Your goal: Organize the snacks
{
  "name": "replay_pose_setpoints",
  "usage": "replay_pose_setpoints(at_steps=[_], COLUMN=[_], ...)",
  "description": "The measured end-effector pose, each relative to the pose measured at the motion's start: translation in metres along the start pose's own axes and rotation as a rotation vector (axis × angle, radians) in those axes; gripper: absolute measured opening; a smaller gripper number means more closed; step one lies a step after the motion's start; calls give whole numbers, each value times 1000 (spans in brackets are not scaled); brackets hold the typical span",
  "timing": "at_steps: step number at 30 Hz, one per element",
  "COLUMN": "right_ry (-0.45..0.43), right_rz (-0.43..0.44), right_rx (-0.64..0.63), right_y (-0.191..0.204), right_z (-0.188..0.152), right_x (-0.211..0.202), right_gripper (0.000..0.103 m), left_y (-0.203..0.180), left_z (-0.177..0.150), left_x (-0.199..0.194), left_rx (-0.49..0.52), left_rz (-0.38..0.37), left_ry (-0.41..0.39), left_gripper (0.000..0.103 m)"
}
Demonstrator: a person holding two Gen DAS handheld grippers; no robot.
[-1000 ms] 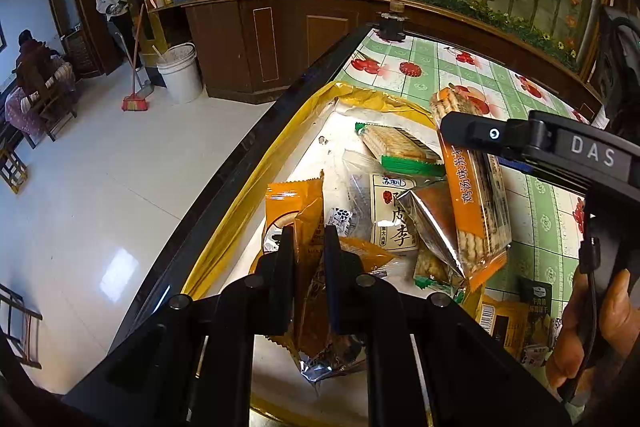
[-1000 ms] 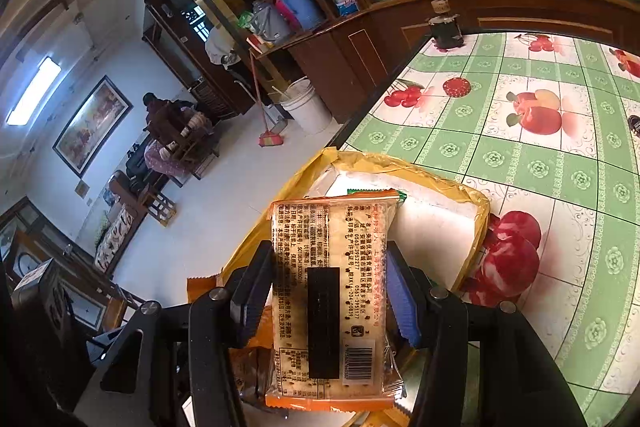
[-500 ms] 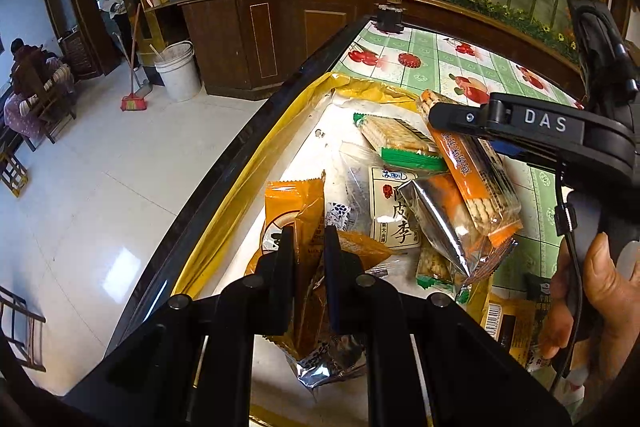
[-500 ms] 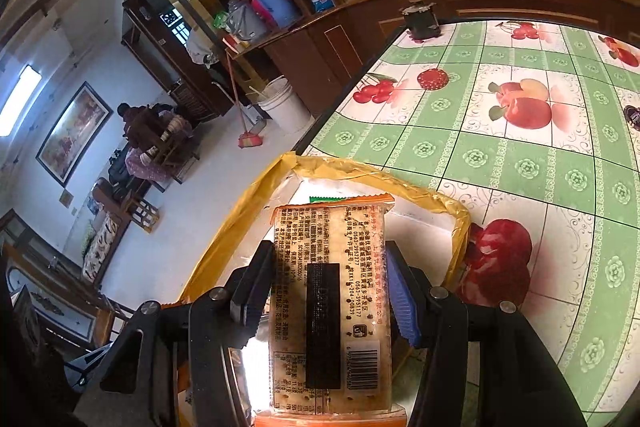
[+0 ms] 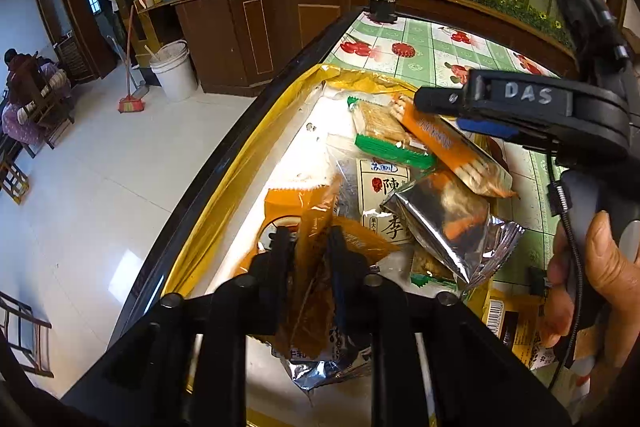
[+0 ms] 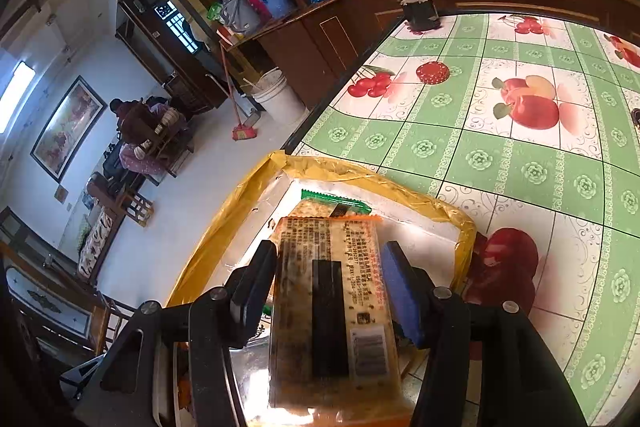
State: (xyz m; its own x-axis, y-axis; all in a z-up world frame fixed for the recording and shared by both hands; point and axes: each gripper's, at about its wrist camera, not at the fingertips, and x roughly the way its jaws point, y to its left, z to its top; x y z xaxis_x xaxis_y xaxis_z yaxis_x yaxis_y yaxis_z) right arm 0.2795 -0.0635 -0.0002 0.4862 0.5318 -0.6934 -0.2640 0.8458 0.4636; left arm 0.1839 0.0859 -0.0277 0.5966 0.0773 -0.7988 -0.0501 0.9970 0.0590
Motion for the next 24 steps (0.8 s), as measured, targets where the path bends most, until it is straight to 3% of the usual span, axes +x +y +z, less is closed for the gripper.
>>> replay_pose_setpoints(at_steps=[5, 15, 24], right_ry=[-37, -105, -170], right_rz=[8, 11, -53], right_rx=[5, 1, -3], right_y=[-1, -9, -29], right_z=[-3, -33, -83], right_x=[-22, -93, -166], right_gripper=[65, 71, 76], left_y=[-2, -18, -42], left_z=[-3, -12, -26], left_x=[-10, -43, -69], left_rx=[3, 48, 97], left_rz=[-6, -36, -62], left_ry=[-18, -78, -109], left_gripper=[52, 56, 56])
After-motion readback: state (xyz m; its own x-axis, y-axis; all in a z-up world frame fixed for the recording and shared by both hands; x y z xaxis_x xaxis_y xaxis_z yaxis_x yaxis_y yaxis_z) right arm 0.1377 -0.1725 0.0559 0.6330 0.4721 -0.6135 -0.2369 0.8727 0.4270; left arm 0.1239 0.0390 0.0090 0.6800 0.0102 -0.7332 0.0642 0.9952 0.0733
